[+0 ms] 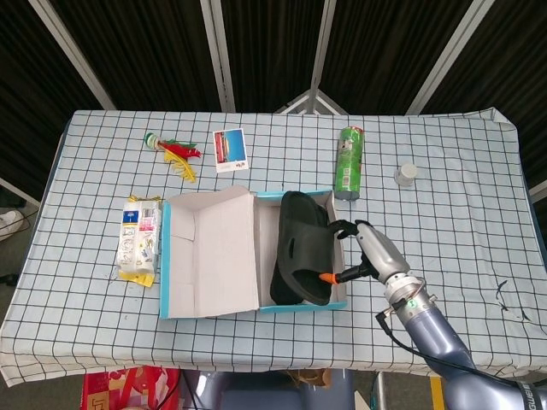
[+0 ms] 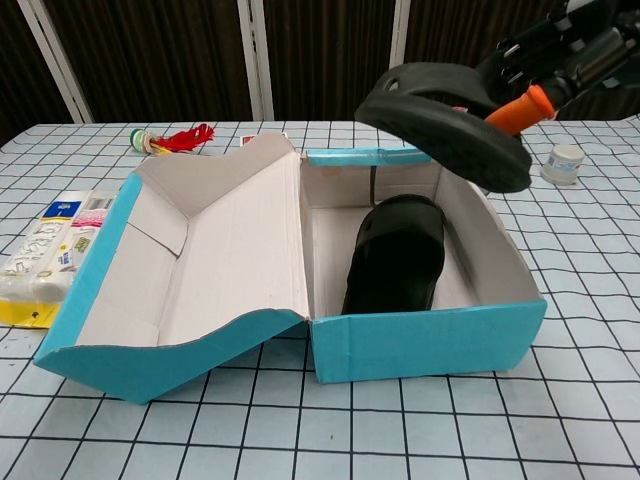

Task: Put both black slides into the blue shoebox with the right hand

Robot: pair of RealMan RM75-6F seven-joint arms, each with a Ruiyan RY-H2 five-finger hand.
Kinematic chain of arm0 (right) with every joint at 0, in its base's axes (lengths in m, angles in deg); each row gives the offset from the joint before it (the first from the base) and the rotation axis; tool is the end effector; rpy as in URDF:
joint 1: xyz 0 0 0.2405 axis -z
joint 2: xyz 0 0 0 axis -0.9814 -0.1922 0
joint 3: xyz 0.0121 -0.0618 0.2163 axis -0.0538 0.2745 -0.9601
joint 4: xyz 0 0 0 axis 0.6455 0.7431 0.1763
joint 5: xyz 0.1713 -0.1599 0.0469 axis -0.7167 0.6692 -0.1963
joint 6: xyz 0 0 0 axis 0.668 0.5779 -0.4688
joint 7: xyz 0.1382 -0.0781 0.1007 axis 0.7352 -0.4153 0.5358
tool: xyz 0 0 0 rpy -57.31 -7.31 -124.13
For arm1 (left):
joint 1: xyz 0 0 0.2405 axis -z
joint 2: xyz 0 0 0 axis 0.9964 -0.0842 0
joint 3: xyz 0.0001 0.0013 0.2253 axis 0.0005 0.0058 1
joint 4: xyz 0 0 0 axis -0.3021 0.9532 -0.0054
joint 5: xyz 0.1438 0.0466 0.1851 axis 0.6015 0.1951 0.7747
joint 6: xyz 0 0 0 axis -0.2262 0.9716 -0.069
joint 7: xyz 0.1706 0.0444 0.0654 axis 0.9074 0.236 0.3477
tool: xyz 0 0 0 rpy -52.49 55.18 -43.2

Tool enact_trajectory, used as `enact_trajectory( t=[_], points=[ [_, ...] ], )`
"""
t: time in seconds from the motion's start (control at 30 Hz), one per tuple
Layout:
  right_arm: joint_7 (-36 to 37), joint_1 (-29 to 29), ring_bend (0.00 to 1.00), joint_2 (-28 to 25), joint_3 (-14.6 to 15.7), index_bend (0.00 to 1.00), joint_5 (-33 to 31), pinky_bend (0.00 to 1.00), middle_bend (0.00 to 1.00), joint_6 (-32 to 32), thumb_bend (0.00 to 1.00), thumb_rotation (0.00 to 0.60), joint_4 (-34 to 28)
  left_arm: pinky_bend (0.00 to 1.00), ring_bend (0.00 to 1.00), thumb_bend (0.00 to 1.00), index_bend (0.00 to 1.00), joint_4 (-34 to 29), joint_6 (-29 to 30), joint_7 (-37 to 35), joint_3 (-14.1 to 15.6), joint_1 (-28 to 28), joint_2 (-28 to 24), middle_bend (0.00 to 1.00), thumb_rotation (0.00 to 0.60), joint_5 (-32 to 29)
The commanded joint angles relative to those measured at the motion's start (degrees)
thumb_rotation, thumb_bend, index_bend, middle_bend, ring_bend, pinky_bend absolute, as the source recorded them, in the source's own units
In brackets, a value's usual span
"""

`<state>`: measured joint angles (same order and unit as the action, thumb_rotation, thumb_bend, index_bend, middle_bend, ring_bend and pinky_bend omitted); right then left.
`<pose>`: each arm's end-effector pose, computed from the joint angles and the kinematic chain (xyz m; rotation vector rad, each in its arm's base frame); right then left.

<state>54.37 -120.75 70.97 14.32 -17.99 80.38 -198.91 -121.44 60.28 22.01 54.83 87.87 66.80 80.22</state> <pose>-0.0537 -0.3129 0.0548 1.4363 -1.7709 1.0531 -0.3428 0.2433 0.1962 -1.0366 -0.7298 -0.8927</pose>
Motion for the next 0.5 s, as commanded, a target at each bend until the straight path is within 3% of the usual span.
enact_trajectory(
  t=[0.03,0.3,0.5],
  points=[
    [0.06,-0.84,0.28,1.50,1.72,0.58,0.43,0.04,0.45,0.29,0.58,0.600,1.01,0.00,0.00,0.73,0.17,-0.07,0.14,0.05,0.04,-0.03,0.01,0.04,0.600,0.13],
    [-2.54,-3.45,0.28,6.84,5.73,0.59,1.36,0.04,0.45,3.85,0.58,0.600,5.58,0.00,0.00,0.73,0.17,-0.14,0.31,0.21,-0.02,-0.10,0.02,0.04,0.600,0.03],
    [-7.51,-6.27,0.28,12.92,7.76,0.59,0.17,0.04,0.46,11.30,0.58,0.600,9.89,0.00,0.00,0.73,0.17,0.06,0.00,0.32,-0.13,0.00,0.05,0.04,0.600,-0.31]
  ],
)
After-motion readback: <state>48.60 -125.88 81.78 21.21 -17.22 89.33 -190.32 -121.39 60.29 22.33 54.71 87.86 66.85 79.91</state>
